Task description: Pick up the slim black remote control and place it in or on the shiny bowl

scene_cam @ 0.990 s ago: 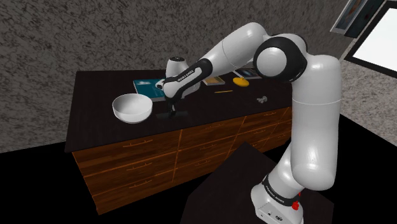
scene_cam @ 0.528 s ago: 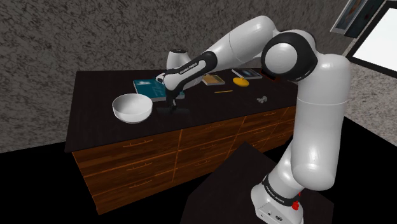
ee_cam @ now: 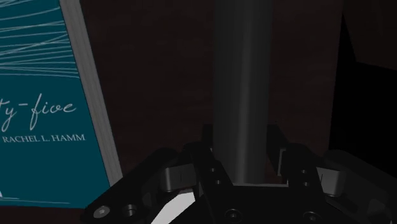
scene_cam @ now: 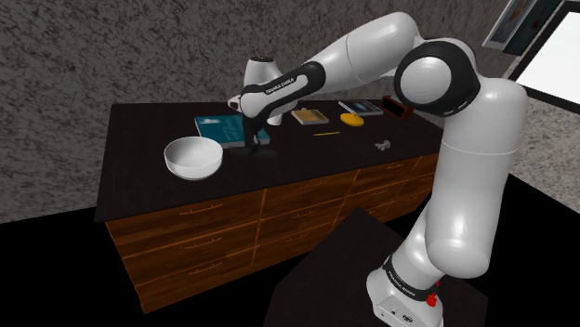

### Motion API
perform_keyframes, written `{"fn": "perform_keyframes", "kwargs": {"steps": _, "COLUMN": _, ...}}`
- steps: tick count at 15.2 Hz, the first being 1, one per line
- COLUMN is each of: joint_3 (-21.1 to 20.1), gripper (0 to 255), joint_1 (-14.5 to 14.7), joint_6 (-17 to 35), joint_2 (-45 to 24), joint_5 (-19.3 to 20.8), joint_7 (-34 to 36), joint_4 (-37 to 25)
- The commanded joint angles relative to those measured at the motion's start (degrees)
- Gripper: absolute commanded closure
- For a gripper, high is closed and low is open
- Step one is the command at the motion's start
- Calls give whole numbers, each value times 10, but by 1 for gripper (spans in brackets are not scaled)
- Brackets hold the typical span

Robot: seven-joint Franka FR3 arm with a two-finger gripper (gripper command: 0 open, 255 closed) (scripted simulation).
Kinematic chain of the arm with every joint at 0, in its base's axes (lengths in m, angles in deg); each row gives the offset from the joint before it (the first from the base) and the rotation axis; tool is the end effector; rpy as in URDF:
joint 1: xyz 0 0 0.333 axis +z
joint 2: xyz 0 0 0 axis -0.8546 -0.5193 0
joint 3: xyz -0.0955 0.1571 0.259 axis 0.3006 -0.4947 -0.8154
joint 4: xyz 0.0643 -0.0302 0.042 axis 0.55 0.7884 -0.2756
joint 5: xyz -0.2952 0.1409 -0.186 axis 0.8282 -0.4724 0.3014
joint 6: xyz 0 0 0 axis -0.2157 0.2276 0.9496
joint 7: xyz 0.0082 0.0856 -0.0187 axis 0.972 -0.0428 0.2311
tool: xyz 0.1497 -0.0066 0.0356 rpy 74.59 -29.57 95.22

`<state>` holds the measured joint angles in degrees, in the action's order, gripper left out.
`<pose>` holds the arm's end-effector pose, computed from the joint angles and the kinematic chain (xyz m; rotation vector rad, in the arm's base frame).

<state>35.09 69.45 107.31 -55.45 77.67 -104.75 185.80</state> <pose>0.6195 0.0472 0.2869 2.5845 1.6705 0.0806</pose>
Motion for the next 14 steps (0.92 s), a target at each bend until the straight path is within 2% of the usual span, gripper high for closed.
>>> {"fn": "perform_keyframes", "kwargs": {"steps": 1, "joint_3": 1, "gripper": 255, "joint_1": 0, "joint_6": -12, "joint_2": 9, "joint_5": 1, "joint_7": 0, "joint_4": -2}}
{"fn": "perform_keyframes", "kwargs": {"steps": 13, "joint_3": 3, "gripper": 255, "joint_1": 2, "joint_6": -90, "joint_2": 51, "joint_5": 7, "joint_7": 2, "joint_4": -39}}
{"fn": "perform_keyframes", "kwargs": {"steps": 14, "joint_3": -1, "gripper": 255, "joint_1": 8, "joint_6": -96, "joint_2": 37, "joint_5": 7, "joint_7": 11, "joint_4": -59}}
